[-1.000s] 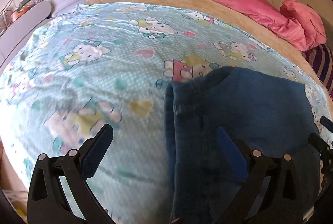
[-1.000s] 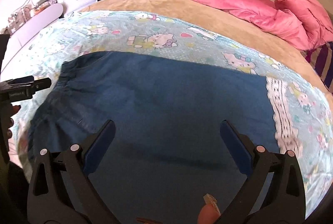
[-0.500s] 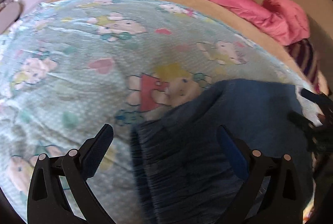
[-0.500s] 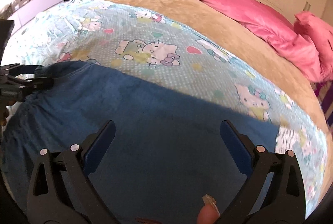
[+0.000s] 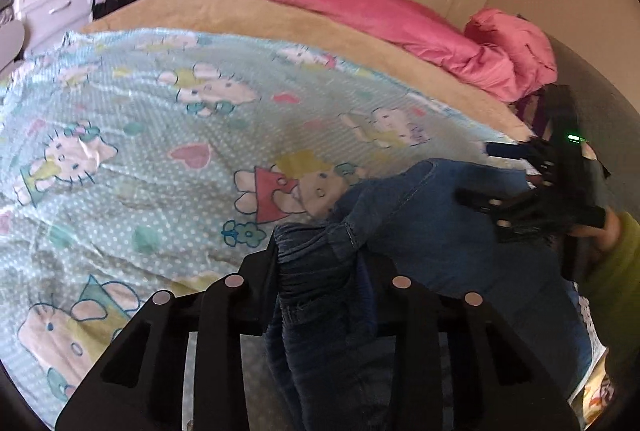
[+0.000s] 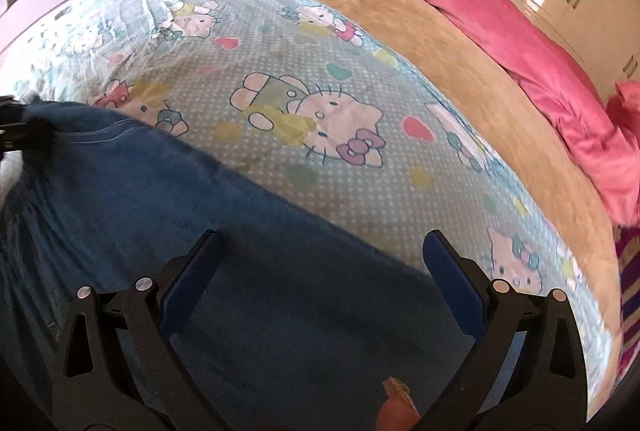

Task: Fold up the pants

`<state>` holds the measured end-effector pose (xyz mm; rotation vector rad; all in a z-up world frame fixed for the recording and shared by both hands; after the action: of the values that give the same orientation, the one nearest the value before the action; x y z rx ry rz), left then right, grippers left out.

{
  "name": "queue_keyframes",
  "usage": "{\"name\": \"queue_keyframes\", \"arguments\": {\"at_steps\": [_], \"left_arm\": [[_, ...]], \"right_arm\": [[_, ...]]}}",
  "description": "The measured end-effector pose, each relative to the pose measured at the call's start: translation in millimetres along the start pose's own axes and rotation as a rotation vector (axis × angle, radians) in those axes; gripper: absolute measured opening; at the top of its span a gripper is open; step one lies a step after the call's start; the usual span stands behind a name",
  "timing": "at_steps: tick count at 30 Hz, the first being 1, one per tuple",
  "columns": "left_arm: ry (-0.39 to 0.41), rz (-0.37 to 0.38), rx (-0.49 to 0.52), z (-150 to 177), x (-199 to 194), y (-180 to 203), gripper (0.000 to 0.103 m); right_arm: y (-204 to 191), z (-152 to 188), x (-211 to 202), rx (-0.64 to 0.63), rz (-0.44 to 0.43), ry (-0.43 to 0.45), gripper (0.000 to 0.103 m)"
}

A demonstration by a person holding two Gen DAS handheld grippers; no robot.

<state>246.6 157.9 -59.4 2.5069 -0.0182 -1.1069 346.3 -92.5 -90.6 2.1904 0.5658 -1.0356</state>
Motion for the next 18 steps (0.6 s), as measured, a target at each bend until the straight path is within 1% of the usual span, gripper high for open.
{"name": "queue_keyframes", "arguments": {"at_steps": [2,4,6,7,8,9,11,15,18], "left_arm": [[0.012,0.013,0.012,1.5,-7.9,4.0,0.031],[0.022,0.021,0.014,3.1,-15.2,7.2,0.031],[0.025,0.028,0.015,5.1,-19.6,8.8,0.031],[0.024,0.027,0.016,6.0,-20.4,8.3,0.031],[0.027,0.024,0.017,7.3,-21.9,7.5,0.031],[0.029,0.024,0.015,8.5,-24.1,6.1,0.031],[0.032,0.028,0.004,11.0,-29.6,4.1,0.031],[0.041,0.049,-0.005,14.0,-40.4,5.0,0.031],[0.058,0.056,0.016,19.9,-52.9,11.7,0.031]], "right_arm": [[-2.7,-5.0,3.1,-0.019,-0.001,0.006,0.095],[-8.1,-8.6,3.0,-0.035,-0.019,0.023,0.08],[-19.6,-11.8,0.6,-0.044,-0.083,0.042,0.04],[-25.8,-11.7,-2.9,-0.039,-0.12,0.051,0.031],[-30.0,-11.1,-7.8,-0.03,-0.141,0.065,0.015],[-32.3,-11.0,-12.1,-0.023,-0.149,0.076,0.007],[-34.3,-6.8,-29.5,0.006,-0.159,0.122,0.004],[-33.2,6.1,-67.2,0.085,-0.179,0.205,0.003],[-40.2,21.6,-99.1,0.11,-0.177,0.257,0.003]]}}
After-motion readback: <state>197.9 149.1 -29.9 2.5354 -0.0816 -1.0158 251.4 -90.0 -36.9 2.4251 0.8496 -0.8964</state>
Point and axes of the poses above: each gripper's, at about its wrist camera, not at the fingertips, and x roughly the way its jaws point, y to its right, z to its underside, the point moved 8 cm from there along x, roughly the way its jaws point, and after that the axes turned 10 degrees about -x, right-handed, at the moved point
